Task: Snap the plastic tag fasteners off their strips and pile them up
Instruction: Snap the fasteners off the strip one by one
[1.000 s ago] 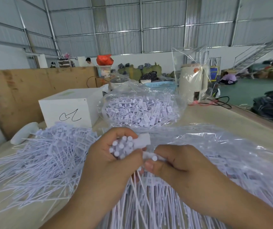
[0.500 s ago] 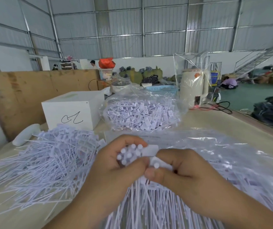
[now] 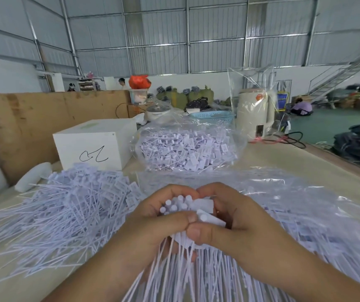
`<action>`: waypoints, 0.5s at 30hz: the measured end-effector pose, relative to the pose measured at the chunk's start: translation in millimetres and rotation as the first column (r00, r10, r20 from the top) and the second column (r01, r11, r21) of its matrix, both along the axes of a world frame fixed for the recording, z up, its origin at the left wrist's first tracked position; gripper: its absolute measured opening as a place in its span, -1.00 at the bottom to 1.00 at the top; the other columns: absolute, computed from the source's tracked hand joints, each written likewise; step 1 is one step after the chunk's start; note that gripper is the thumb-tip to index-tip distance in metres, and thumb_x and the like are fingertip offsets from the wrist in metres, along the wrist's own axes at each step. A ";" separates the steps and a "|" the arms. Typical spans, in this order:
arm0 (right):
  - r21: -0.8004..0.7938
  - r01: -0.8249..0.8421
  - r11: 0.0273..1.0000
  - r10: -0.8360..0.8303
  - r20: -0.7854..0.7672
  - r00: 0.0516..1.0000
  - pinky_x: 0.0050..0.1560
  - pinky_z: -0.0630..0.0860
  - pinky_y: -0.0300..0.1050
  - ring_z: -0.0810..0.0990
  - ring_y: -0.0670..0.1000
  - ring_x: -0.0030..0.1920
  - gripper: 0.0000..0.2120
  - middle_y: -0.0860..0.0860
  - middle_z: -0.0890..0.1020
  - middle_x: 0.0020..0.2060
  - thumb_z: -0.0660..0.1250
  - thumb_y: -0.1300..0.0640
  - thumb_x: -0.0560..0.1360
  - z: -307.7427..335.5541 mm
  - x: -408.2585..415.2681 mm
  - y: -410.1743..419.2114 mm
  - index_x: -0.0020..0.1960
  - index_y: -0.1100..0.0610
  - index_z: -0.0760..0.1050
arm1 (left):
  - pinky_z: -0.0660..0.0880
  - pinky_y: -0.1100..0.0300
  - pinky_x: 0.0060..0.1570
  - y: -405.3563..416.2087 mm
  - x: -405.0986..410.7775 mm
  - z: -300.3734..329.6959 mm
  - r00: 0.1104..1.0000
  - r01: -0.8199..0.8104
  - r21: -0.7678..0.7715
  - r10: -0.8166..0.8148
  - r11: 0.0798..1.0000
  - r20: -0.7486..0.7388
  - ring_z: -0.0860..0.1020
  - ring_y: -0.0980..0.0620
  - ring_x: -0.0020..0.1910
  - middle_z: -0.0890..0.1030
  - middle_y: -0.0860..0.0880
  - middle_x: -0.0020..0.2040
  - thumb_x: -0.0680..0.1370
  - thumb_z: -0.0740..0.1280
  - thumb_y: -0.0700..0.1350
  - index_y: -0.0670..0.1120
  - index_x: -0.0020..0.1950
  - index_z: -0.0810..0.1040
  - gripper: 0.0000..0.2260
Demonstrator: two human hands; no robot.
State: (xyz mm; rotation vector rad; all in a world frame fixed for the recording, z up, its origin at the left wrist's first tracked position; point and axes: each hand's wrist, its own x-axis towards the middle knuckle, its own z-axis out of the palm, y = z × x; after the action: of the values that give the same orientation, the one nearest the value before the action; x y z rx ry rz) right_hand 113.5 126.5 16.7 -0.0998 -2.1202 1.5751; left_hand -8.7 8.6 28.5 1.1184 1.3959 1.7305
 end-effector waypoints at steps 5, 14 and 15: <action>-0.110 -0.059 0.992 0.055 -0.040 0.998 -0.39 0.49 -0.33 0.64 -0.05 -0.32 -0.74 0.04 0.70 -0.23 0.50 0.20 0.41 1.9 1.6 -0.3 0.05 0.15 0.54 | 0.54 0.21 -0.36 -1.2 0.2 -3.7 0.997 0.079 0.022 -0.079 0.997 0.011 0.61 -0.01 -0.37 0.67 -0.14 -0.16 0.36 0.42 -0.18 -0.08 -0.05 0.66 -0.81; -0.048 0.005 0.999 -0.007 -0.033 0.999 -0.25 0.58 -0.16 0.70 0.08 -0.23 -0.77 0.08 0.72 -0.21 0.55 0.07 0.33 4.3 2.0 -3.1 -0.07 0.09 0.60 | 0.57 0.21 -0.29 -7.1 -12.3 -4.3 0.916 0.398 -0.024 -0.395 0.917 0.067 0.64 0.05 -0.25 0.67 -0.08 -0.04 0.20 0.63 -0.25 -0.05 0.13 0.62 -0.47; -0.055 0.025 0.998 -0.027 -0.039 0.999 -0.24 0.59 -0.07 0.70 0.14 -0.20 -0.75 0.11 0.71 -0.19 0.54 0.04 0.31 3.5 1.5 -2.6 -0.07 0.09 0.61 | 0.57 0.23 -0.29 -7.6 -13.4 -3.9 0.918 0.396 -0.037 -0.393 0.918 0.058 0.64 0.07 -0.22 0.67 -0.06 -0.01 0.23 0.57 -0.35 -0.03 0.15 0.62 -0.47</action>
State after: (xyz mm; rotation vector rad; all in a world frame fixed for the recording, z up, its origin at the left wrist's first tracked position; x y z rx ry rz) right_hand 115.0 123.9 20.3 -0.1128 -2.0382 1.6068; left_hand -22.0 0.9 24.6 1.2248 1.0835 1.4162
